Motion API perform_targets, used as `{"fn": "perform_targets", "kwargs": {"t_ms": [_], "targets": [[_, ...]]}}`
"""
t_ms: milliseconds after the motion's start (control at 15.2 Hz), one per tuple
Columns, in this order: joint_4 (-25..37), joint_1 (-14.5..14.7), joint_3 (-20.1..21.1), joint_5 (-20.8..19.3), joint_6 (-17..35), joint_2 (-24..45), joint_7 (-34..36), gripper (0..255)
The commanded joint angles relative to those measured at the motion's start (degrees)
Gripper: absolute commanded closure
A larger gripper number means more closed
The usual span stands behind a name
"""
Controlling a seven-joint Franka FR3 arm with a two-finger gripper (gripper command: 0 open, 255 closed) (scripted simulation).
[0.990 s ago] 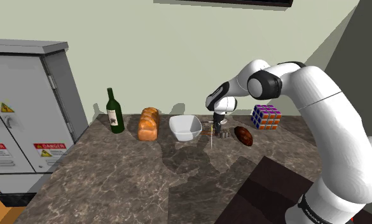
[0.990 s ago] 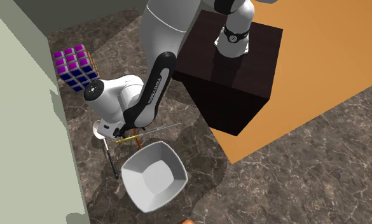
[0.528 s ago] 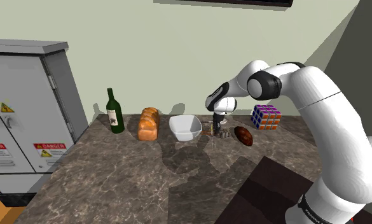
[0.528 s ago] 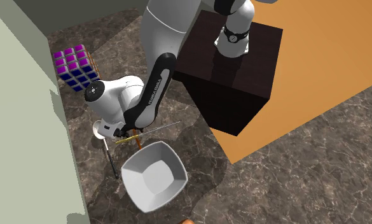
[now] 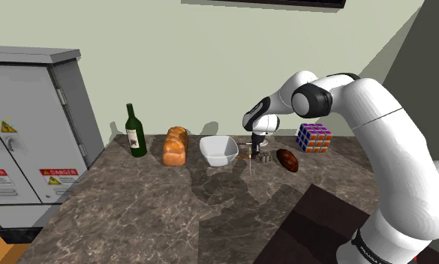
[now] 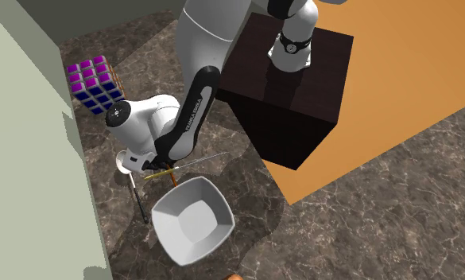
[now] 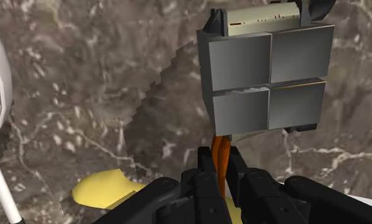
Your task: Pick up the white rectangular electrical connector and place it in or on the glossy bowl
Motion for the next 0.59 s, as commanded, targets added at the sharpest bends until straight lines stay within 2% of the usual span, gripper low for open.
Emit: {"fn": "perform_targets", "kwargs": {"t_ms": [0, 528], "targets": [[0.0, 0.0, 0.0, 0.0, 0.0, 0.0, 0.0, 255], [-2.2, 1.0, -1.3, -1.2, -2.9, -5.0, 0.8, 255]]}}
